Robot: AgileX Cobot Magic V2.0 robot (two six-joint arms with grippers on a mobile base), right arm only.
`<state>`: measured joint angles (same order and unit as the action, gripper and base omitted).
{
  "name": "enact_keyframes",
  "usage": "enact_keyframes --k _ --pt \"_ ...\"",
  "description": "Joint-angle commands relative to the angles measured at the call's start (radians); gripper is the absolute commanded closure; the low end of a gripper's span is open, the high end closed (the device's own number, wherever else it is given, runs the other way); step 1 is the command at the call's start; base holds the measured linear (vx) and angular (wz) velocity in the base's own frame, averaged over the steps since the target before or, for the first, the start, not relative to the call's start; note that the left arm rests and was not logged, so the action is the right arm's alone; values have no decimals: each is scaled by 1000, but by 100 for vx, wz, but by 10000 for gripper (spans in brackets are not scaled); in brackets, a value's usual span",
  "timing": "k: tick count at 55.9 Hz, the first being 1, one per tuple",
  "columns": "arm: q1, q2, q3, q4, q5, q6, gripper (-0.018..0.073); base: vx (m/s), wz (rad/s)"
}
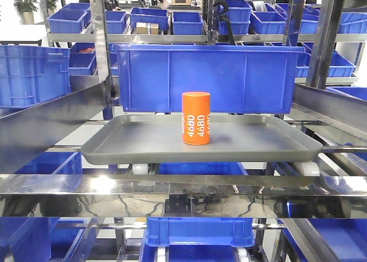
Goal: Grab orange capacitor from left shelf to right conveyor
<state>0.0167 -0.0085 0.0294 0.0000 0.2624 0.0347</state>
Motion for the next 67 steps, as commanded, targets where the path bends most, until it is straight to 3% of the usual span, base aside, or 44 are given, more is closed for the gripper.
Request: enact_keyframes --k 1,13,22,25,33,44,57,67 --pt "-4 0 10 0 -145 -6 570 0 0" --pt "-4 0 10 109 -406 24 570 0 0" --pt "-4 0 -10 126 -606 23 570 0 0" --pt "-4 3 -47 120 -582 7 570 0 0" --pt "-4 66 -242 52 -320 -67 570 0 0" --pt "-4 243 -543 -35 -113 -66 568 0 0" --pt "-4 437 -714 -66 -25 -66 548 0 0" --pt "-4 522 -716 -58 -10 -56 456 0 0"
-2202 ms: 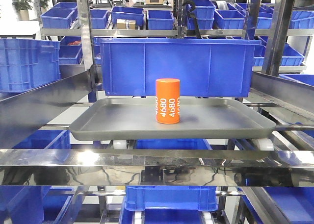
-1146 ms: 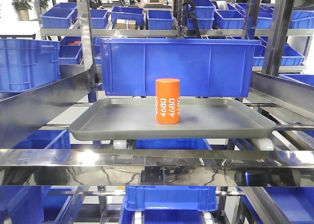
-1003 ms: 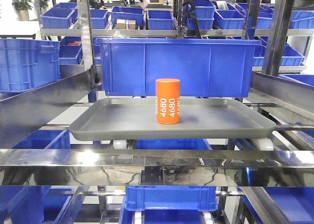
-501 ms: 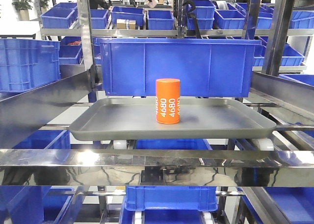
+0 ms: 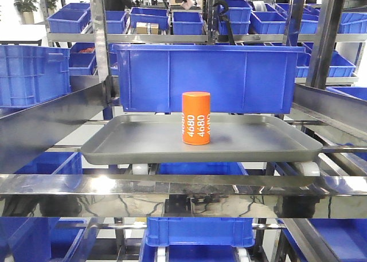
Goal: Grab orange capacitor from left shelf to right conveyor
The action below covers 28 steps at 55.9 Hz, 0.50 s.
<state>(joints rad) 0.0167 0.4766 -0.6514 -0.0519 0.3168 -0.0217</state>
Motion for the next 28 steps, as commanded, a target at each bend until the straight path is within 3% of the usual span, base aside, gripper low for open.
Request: enact_keyframes --k 1,19,28 --pt "-4 44 -36 -6 -61 1 438 0 0" --pt "-4 114 -36 36 -88 22 110 0 0" --pt "-4 145 -68 134 -66 -38 64 0 0"
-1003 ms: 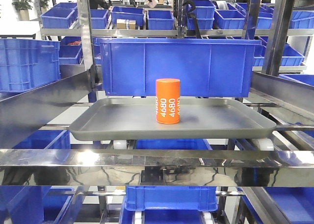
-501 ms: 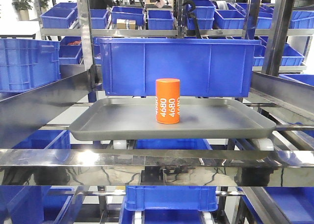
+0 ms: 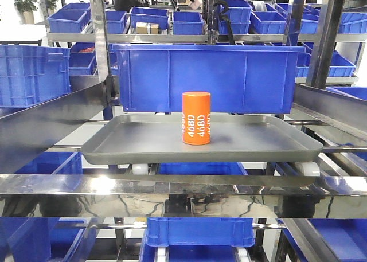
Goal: Grab orange capacitor from left shelf to right conveyor
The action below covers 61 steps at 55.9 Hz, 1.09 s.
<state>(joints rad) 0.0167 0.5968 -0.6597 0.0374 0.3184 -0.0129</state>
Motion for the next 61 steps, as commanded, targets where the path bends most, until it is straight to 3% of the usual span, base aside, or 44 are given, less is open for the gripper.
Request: enact_keyframes --k 1,6,12,20,24,36,44,55,61 --pt "-4 37 -74 54 -51 -59 64 0 0" --pt "-4 88 -154 146 11 -159 64 0 0" --pt "18 168 -272 308 46 -375 64 0 0" --pt "117 305 -423 541 64 -660 64 0 0" --pt "174 388 -492 612 64 -738 64 0 0" --pt "287 640 -686 645 104 -713 64 0 0" --pt "311 768 -786 644 136 -649 64 0 0" --pt "315 892 -870 718 142 -653 41 0 0" --pt "315 939 -892 777 143 -706 23 0 0"
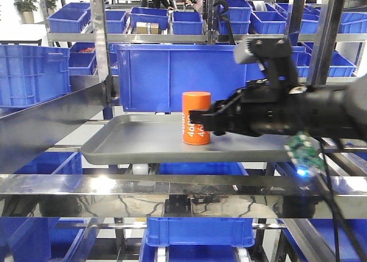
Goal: Grab orange capacitor from left shelf to right conveyor
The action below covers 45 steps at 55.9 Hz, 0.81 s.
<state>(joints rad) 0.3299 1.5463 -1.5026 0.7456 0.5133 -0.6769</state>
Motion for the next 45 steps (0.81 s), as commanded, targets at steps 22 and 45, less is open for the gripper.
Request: enact_keyframes --k 22,45 --pt "2 105 -103 257 -49 -249 29 0 0" --pt "2 70 -103 294 -54 -287 393 0 0"
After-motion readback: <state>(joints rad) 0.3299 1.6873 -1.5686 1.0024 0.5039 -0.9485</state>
